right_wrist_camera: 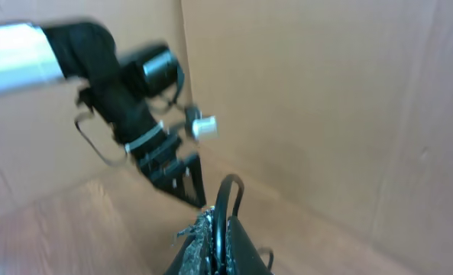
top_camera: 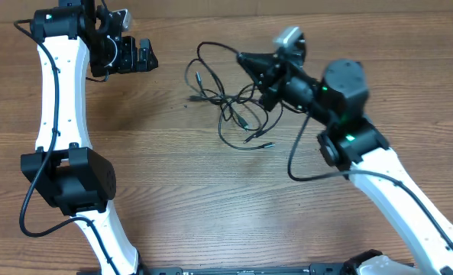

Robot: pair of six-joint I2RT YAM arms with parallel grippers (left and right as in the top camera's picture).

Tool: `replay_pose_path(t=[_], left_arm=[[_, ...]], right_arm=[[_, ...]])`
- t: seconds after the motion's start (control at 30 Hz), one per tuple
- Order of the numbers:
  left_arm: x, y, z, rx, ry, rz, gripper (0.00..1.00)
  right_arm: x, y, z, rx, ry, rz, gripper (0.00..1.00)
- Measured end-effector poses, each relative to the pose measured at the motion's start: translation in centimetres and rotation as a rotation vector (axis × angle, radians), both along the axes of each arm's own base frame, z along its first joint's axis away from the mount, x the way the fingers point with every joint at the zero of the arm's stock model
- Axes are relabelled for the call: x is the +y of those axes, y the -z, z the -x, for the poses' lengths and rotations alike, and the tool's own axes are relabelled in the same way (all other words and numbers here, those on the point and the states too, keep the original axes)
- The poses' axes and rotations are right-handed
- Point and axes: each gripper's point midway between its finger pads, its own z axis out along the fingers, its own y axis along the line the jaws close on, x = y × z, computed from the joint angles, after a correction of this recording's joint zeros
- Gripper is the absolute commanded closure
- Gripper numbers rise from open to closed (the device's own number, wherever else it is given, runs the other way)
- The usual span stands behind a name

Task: Untangle cables

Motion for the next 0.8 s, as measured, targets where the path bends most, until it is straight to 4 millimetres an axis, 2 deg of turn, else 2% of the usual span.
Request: replay_pose_path(t=[0.3,0.5,0.57,0.67,0.73,0.8], left_arm=[[0.0,0.0,0.0,0.0,0.0,0.0,0.01],[0.0,0.0,0.0,0.0,0.0,0.0,0.0],[0.0,0.0,0.0,0.0,0.0,0.0,0.0],[0.0,0.0,0.0,0.0,0.0,0.0,0.0],[0.0,0.0,0.0,0.0,0.0,0.0,0.0],[0.0,0.0,0.0,0.0,0.0,0.0,0.0]], right_arm=[[-0.6,-3.5,0.9,-0.076,0.004,-0.031,0.96],[-0.8,-7.9,1.4,-0.198,0.004,-0.082,0.96],[-1.0,-10.1,1.8,-0.242,0.005,-0.1,0.96],[-1.3,-11.8,2.0,-0.269,0.008,-0.111,0.96],[-1.4,-12.4,2.1,-0.276,0.01,-0.114,0.96],[-1.5,-12.2,2.0,-0.26,0.013,-0.106,0.96]])
